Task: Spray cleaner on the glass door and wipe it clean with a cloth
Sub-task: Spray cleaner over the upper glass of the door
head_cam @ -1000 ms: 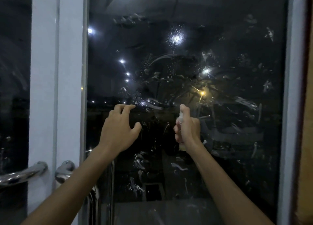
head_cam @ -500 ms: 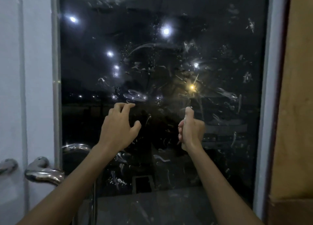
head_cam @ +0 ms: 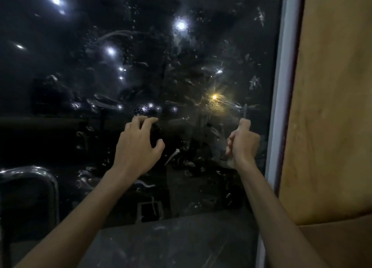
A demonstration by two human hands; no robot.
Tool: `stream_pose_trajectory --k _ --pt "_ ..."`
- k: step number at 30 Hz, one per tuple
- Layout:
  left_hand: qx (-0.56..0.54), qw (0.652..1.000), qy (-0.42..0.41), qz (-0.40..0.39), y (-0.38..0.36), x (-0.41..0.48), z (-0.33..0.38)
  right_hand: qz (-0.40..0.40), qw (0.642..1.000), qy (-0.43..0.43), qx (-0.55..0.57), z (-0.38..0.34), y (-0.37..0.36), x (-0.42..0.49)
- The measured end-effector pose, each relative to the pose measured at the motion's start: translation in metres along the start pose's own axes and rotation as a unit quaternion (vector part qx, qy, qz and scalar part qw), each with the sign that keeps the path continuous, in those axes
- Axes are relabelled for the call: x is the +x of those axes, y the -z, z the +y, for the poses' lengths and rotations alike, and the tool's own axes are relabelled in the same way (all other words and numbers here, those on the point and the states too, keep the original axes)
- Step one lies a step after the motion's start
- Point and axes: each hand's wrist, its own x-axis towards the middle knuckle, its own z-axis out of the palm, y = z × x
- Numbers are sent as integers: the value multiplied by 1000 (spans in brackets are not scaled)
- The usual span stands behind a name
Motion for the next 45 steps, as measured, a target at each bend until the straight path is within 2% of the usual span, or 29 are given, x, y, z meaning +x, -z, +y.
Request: stream_pose_trajectory --k 8,17,28,33,41,45 --pt "3 1000 4 1 -28 -12 38 -18 999 -22 -41 20 51 27" --pt "17 999 21 -24 -58 -53 74 -54 990 -114 -56 76 105 18" --pt "23 998 43 -40 -73 -97 95 -136 982 -61 -117 111 136 2" --pt "30 996 69 -40 -68 -116 91 -193 964 30 -181 121 121 -21" --pt "58 994 86 -36 -40 -130 64 -249 945 60 -205 107 80 -50" --pt "64 992 103 -24 -24 -138 49 -286 927 109 -218 101 63 -65"
